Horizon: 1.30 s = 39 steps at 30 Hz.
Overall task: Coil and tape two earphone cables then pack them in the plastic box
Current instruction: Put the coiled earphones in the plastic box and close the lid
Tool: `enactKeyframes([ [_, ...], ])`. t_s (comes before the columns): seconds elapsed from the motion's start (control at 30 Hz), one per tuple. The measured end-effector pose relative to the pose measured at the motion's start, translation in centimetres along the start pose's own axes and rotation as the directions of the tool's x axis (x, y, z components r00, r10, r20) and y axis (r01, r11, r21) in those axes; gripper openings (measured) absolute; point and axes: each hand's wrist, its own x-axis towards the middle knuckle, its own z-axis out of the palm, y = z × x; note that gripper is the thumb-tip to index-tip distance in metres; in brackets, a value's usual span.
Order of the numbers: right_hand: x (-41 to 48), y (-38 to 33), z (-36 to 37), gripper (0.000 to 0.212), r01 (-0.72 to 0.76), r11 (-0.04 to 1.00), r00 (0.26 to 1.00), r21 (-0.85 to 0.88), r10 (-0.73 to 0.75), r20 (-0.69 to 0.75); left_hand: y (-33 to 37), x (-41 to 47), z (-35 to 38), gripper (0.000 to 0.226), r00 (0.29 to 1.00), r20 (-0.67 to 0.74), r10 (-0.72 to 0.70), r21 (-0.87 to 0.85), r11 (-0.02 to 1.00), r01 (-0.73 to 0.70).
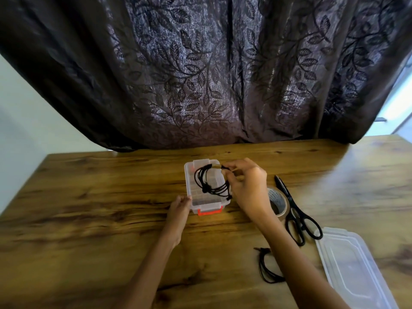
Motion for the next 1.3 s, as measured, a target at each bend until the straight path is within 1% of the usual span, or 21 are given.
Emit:
enactKeyframes([
  [0.1, 1.1, -0.5, 0.8, 0.013, 0.014, 0.999, 1.0, 0.051, -0.014, -0.005, -0.2, 0.2, -0.1, 0.016, 1.0, -0.008, -0.002, -0.006, 1.0, 0.001],
  [0.23, 1.5, 0.1, 2.5, 0.013, 0.017, 0.998, 1.0, 0.055, -0.018, 0.013, -0.1, 0.1, -0.2, 0.017, 1.0, 0.008, -0.004, -0.009, 1.0, 0.004],
  [0.33, 1.4, 1.4, 3.9, 0.015, -0.025, 1.0, 0.998, 0.013, 0.024, 0.056, -0.1, 0.0, -0.1, 0.018, 1.0, 0.009, -0.018, -0.032, 0.999, 0.019],
  [0.43, 1.2, 2.5, 4.9, 0.018, -0.024, 0.999, 0.996, -0.03, 0.027, 0.084, 0.0, 0.0, 0.0, 0.021, 1.0, -0.007, -0.029, -0.032, 0.999, 0.029],
  [0.53, 1.0, 3.1, 5.6, 0.017, 0.01, 0.998, 0.996, -0.067, -0.003, 0.093, -0.2, 0.2, -0.1, 0.02, 1.0, -0.018, -0.018, -0.001, 1.0, 0.018],
  [0.63, 0.6, 3.8, 6.2, 0.014, 0.073, 0.991, 0.983, -0.113, -0.053, 0.174, -0.6, 0.4, -0.2, 0.015, 1.0, -0.008, -0.001, 0.021, 1.0, 0.001],
  [0.7, 0.1, 4.1, 6.5, 0.012, 0.116, 0.984, 0.965, -0.138, -0.078, 0.252, -0.6, 0.4, -0.2, 0.013, 1.0, 0.0, -0.002, 0.029, 1.0, 0.002],
  [0.8, -0.6, 4.3, 6.5, 0.008, 0.155, 0.97, 0.927, -0.188, -0.077, 0.367, -0.8, 0.6, -0.3, 0.014, 1.0, 0.01, 0.002, 0.051, 0.999, -0.002],
  [0.9, -0.6, 4.4, 6.3, 0.011, 0.196, 0.949, 0.856, -0.247, -0.043, 0.515, -0.9, 0.7, -0.4, 0.016, 1.0, 0.001, 0.001, 0.06, 0.998, -0.001],
  [1.0, -0.3, 4.3, 6.2, 0.018, 0.205, 0.941, 0.786, -0.27, 0.006, 0.618, -0.8, 0.7, -0.3, 0.017, 1.0, -0.008, 0.012, 0.052, 0.999, -0.012],
  [1.1, -0.1, 4.5, 6.0, 0.025, 0.205, 0.943, 0.746, -0.261, 0.022, 0.665, -0.9, 0.7, -0.3, 0.018, 1.0, -0.004, 0.014, 0.056, 0.998, -0.014],
  [1.2, 0.1, 4.4, 5.8, 0.033, 0.182, 0.955, 0.731, -0.236, 0.029, 0.682, -0.8, 0.7, -0.3, 0.018, 1.0, -0.006, 0.02, 0.059, 0.998, -0.02],
  [1.3, 0.2, 4.3, 5.7, 0.035, 0.199, 0.955, 0.721, -0.22, 0.009, 0.693, -0.8, 0.8, -0.3, 0.018, 1.0, -0.012, 0.022, 0.055, 0.998, -0.021],
])
